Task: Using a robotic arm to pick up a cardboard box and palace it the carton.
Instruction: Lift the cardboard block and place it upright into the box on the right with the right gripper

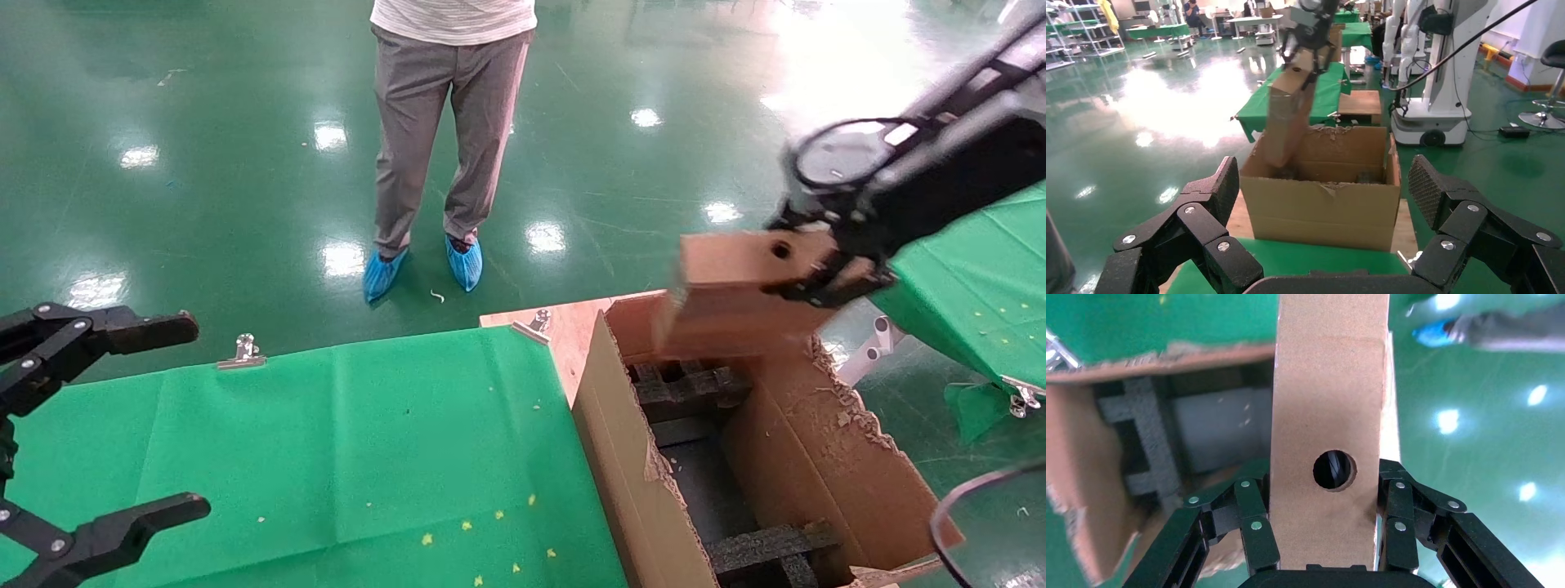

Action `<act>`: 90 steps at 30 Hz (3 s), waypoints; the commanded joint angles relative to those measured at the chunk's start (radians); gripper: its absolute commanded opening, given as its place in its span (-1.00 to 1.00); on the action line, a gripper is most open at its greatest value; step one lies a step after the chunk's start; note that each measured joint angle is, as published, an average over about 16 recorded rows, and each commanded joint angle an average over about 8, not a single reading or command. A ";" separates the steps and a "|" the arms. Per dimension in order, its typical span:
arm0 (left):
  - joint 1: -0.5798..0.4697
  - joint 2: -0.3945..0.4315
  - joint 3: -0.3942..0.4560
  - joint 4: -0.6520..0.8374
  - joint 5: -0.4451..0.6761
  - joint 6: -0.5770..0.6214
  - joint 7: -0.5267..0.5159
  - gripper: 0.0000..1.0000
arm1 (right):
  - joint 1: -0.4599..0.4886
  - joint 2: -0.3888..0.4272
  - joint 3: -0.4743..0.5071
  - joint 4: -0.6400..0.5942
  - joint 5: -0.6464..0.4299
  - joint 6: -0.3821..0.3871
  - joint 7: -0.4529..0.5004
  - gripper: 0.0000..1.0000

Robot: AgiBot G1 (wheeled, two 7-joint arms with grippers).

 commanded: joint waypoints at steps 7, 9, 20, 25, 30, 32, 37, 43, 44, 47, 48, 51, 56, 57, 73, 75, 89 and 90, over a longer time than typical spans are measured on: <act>0.000 0.000 0.000 0.000 0.000 0.000 0.000 1.00 | -0.005 0.099 -0.058 0.041 0.018 0.020 0.069 -1.00; 0.000 0.000 0.000 0.000 0.000 0.000 0.000 1.00 | -0.019 0.123 -0.063 0.040 0.032 0.032 0.108 -1.00; 0.000 0.000 0.000 0.000 0.000 0.000 0.000 1.00 | -0.093 0.298 -0.085 0.113 0.071 0.145 0.439 -1.00; 0.000 0.000 0.000 0.000 0.000 0.000 0.000 1.00 | -0.092 0.410 -0.097 0.234 0.043 0.218 0.590 -1.00; 0.000 0.000 0.000 0.000 -0.001 0.000 0.000 1.00 | -0.086 0.497 -0.100 0.340 0.029 0.277 0.695 -1.00; 0.000 0.000 0.000 0.000 -0.001 0.000 0.000 1.00 | -0.085 0.515 -0.100 0.363 0.027 0.290 0.712 -1.00; 0.000 0.000 0.000 0.000 -0.001 0.000 0.000 1.00 | -0.083 0.523 -0.099 0.375 0.027 0.298 0.714 -1.00; 0.000 0.000 0.000 0.000 -0.001 0.000 0.000 1.00 | -0.083 0.508 -0.098 0.358 0.028 0.288 0.702 -1.00; 0.000 0.000 0.000 0.000 -0.001 0.000 0.000 1.00 | -0.083 0.506 -0.098 0.355 0.028 0.286 0.701 -1.00; 0.000 0.000 0.000 0.000 -0.001 0.000 0.000 1.00 | -0.084 0.500 -0.098 0.348 0.028 0.281 0.697 -1.00; 0.000 0.000 0.000 0.000 -0.001 0.000 0.000 1.00 | -0.084 0.499 -0.098 0.346 0.028 0.281 0.697 -1.00; 0.000 0.000 0.000 0.000 -0.001 0.000 0.000 1.00 | -0.090 0.495 -0.100 0.336 0.033 0.281 0.706 -1.00; 0.000 0.000 0.000 0.000 -0.001 0.000 0.000 1.00 | -0.120 0.477 -0.115 0.301 0.037 0.319 0.773 -1.00; 0.000 0.000 0.000 0.000 -0.001 0.000 0.000 1.00 | -0.129 0.472 -0.119 0.292 0.035 0.333 0.795 -1.00; 0.000 0.000 0.001 0.001 -0.001 0.000 0.001 1.00 | -0.216 0.447 -0.172 0.295 -0.031 0.523 1.082 -1.00; 0.000 0.000 0.001 0.001 -0.001 0.000 0.001 1.00 | -0.222 0.448 -0.175 0.309 -0.040 0.538 1.100 -1.00; 0.000 0.000 0.001 0.001 -0.001 0.000 0.001 1.00 | -0.281 0.437 -0.208 0.385 -0.092 0.659 1.218 -1.00; 0.000 0.000 0.001 0.001 -0.001 0.000 0.001 1.00 | -0.287 0.435 -0.211 0.388 -0.094 0.667 1.226 -1.00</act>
